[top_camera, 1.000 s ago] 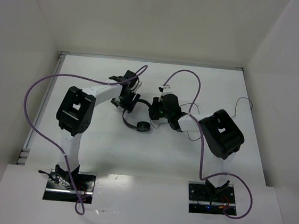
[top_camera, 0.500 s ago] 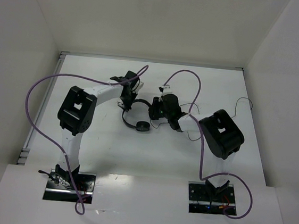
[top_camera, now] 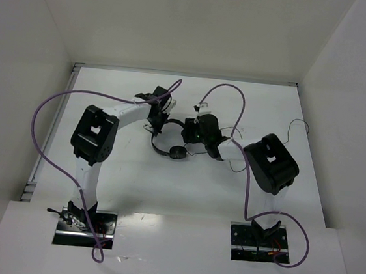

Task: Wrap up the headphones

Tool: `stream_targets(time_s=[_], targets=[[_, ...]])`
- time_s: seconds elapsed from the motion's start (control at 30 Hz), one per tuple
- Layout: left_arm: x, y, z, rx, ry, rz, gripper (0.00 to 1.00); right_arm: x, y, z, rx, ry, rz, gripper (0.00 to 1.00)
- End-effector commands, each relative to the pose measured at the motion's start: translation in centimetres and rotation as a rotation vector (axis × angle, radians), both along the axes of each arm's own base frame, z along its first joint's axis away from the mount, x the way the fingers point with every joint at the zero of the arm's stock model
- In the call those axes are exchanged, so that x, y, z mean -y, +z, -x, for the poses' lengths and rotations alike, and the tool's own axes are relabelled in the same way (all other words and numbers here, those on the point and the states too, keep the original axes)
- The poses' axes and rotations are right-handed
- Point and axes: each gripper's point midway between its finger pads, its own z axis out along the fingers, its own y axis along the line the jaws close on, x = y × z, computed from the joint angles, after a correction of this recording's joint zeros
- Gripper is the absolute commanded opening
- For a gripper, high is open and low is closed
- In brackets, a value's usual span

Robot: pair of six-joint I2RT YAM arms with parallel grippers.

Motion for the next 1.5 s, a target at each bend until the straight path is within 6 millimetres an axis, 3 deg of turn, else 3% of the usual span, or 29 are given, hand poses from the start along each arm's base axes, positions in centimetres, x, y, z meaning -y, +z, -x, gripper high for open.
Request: stream_targets(time_s=[0.0,0.1,0.17,0.3,0.37,0.43,0.5,0.57,0.6,0.63,0.67,0.73,0.77,0.87,0.9,0.97,1.0,1.03,1.07,1.17,1.2,1.27,1.33,1.47], targets=[[1.2,3.3,-2.4,0.080,0.007,0.059,0.01,-0.1,1.5,-1.8,0.097,0.011,0.077,0.59],[1.4,4.0,-2.2,0.065,0.002,0.064,0.01,0.4,1.9,-2.5,0.137,0.018,0.137,0.55],[1.4,4.2,-1.9,0.050,-0.010,0.063,0.01,0.8,1.4,-2.4,0.132,0.020,0.172,0.44],[1.5,5.5,-1.4,0.042,-0.028,0.077,0.01,1.0,2.7,-2.9,0.180,0.031,0.202,0.35],[1.3,6.4,-0.9,0.044,-0.029,0.077,0.01,1.1,2.7,-3.0,0.194,0.045,0.225,0.34],[1.1,7.0,-1.1,0.063,-0.024,0.072,0.01,1.2,4.5,-3.4,0.234,0.029,0.223,0.34],[0.9,7.0,-0.7,0.059,-0.023,0.070,0.01,1.5,5.0,-3.3,0.255,0.042,0.246,0.34],[0.7,7.8,-0.6,0.076,-0.010,0.069,0.01,1.9,6.4,-3.6,0.290,0.027,0.256,0.51],[0.5,8.7,-0.9,0.108,-0.004,0.067,0.01,2.1,6.9,-3.5,0.294,0.016,0.260,0.70],[0.4,9.2,-0.9,0.121,0.015,0.071,0.01,2.2,8.3,-3.8,0.318,0.000,0.248,0.95],[0.3,9.6,-1.2,0.141,0.036,0.072,0.01,2.3,10.1,-3.6,0.335,-0.011,0.222,1.00],[0.4,11.7,-1.8,0.210,0.060,0.099,0.01,2.2,13.4,-3.7,0.367,-0.022,0.165,1.00],[0.3,12.5,-2.1,0.236,0.085,0.103,0.01,2.4,16.4,-3.6,0.406,-0.029,0.104,1.00],[-0.6,15.6,-2.8,0.335,0.144,0.101,0.01,2.8,20.9,-3.2,0.447,-0.050,0.033,1.00],[-0.8,16.7,-3.1,0.370,0.170,0.110,0.01,3.2,23.5,-2.5,0.486,-0.060,-0.006,1.00],[-1.4,19.5,-3.4,0.440,0.203,0.114,0.01,4.1,25.5,-1.5,0.531,-0.076,-0.034,1.00],[-1.4,20.5,-3.4,0.458,0.214,0.132,0.01,5.0,28.6,0.0,0.599,-0.087,-0.080,1.00],[-1.5,22.1,-3.6,0.489,0.221,0.140,0.01,6.0,27.8,0.8,0.603,-0.097,-0.080,1.00],[-1.7,22.9,-3.4,0.498,0.235,0.140,0.01,6.4,29.3,1.7,0.658,-0.096,-0.120,1.00],[-2.1,26.2,-2.9,0.554,0.253,0.171,0.01,8.1,31.4,3.7,0.704,-0.095,-0.185,1.00],[-2.2,26.3,-2.7,0.549,0.253,0.168,0.01,8.2,31.2,3.9,0.698,-0.094,-0.181,1.00],[-2.4,28.5,-2.5,0.580,0.268,0.184,0.01,8.1,31.3,5.2,0.703,-0.059,-0.204,1.00],[-2.3,29.3,-2.0,0.570,0.255,0.196,0.01,8.0,29.7,6.1,0.694,-0.025,-0.204,1.00],[-0.4,30.8,-1.0,0.537,0.206,0.306,0.01,8.2,28.6,7.1,0.724,-0.011,-0.235,1.00]])
